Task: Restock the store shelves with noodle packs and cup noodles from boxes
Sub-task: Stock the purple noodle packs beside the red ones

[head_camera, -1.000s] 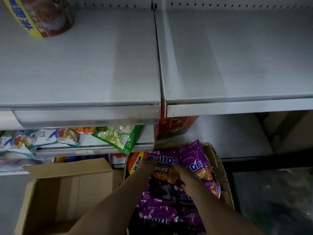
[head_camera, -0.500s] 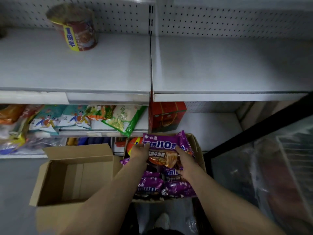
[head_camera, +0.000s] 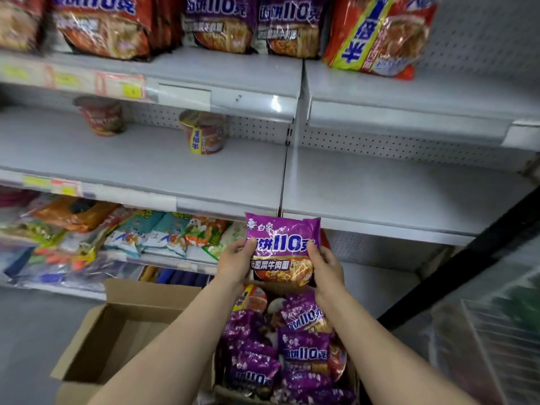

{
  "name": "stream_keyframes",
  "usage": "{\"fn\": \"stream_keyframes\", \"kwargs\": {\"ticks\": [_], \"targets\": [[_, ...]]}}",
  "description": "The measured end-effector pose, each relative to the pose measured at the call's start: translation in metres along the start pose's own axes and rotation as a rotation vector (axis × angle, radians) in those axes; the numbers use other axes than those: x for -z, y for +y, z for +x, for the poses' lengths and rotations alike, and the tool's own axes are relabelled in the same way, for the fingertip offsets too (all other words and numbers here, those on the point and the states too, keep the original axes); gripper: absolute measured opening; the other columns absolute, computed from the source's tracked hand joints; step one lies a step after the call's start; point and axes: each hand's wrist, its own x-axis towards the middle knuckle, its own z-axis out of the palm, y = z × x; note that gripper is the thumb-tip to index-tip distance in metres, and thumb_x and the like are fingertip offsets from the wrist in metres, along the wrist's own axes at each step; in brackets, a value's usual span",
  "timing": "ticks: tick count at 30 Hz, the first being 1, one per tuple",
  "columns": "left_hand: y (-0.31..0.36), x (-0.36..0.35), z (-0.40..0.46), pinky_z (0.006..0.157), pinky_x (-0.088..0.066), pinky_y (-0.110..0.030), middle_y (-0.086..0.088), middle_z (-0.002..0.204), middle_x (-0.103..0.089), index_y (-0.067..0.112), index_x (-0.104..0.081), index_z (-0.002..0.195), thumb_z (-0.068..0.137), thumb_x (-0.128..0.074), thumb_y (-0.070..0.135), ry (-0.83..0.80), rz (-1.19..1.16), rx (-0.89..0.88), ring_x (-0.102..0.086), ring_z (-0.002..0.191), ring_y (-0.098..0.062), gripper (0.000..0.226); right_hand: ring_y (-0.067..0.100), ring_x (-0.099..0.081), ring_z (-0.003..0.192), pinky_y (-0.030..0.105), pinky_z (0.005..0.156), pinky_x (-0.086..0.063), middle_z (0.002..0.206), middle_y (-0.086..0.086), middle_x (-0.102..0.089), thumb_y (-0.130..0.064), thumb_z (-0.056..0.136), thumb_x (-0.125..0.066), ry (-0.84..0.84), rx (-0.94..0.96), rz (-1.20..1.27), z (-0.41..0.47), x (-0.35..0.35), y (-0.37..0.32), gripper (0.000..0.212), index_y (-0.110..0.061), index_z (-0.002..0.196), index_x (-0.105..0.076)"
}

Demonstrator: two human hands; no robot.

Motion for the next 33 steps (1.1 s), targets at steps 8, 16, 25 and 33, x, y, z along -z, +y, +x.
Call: {"fn": "stream_keyframes", "kwargs": {"ticks": [8,16,25,33], "targets": [[0.063,0.0,-0.035,0.071,-0.057,-0.033,-0.009,0.102,-0.075,0.011,-0.062,0.112,0.095,-0.066,0.034,-0.037,-0.048,-0.322,-0.074,0.089,-0.022,0.029,0.025,-0.076,0.091,0.054,0.091,-0.058,0.096,0.003,-0.078,-0.047,0.099,-0.057,0.02,0.176,0.086,-0.014,-0.025,-0.065,0.028,-0.021,0.101,-0.067],[0.099,-0.016,-0.058,0.067,-0.06,-0.03,-0.01,0.098,-0.076,0.009,-0.064,0.109,0.101,-0.056,0.039,-0.002,-0.228,-0.385,-0.074,0.085,-0.021,0.032,0.021,-0.076,0.082,0.036,0.071,-0.061,0.092,0.005,-0.076,-0.044,0.103,-0.051,0.035,0.423,0.065,-0.036,-0.033,-0.115,0.032,-0.015,0.098,-0.064],[0.124,-0.021,-0.063,0.078,-0.06,-0.045,-0.013,0.094,-0.076,0.01,-0.065,0.099,0.099,-0.062,0.028,0.063,-0.294,-0.397,-0.073,0.08,-0.024,0.018,0.023,-0.076,0.08,0.043,0.075,-0.063,0.089,0.006,-0.077,-0.046,0.102,-0.053,0.046,0.505,0.092,-0.045,-0.037,-0.136,0.035,-0.013,0.098,-0.065],[0.145,-0.012,-0.068,0.067,-0.056,-0.031,-0.007,0.095,-0.072,0.019,-0.061,0.093,0.101,-0.057,0.031,0.228,-0.143,-0.661,-0.07,0.084,-0.019,0.015,0.016,-0.075,0.083,0.032,0.069,-0.059,0.089,0.0,-0.077,-0.042,0.102,-0.054,-0.013,0.652,0.008,-0.054,-0.029,-0.156,0.029,-0.018,0.099,-0.071]]}}
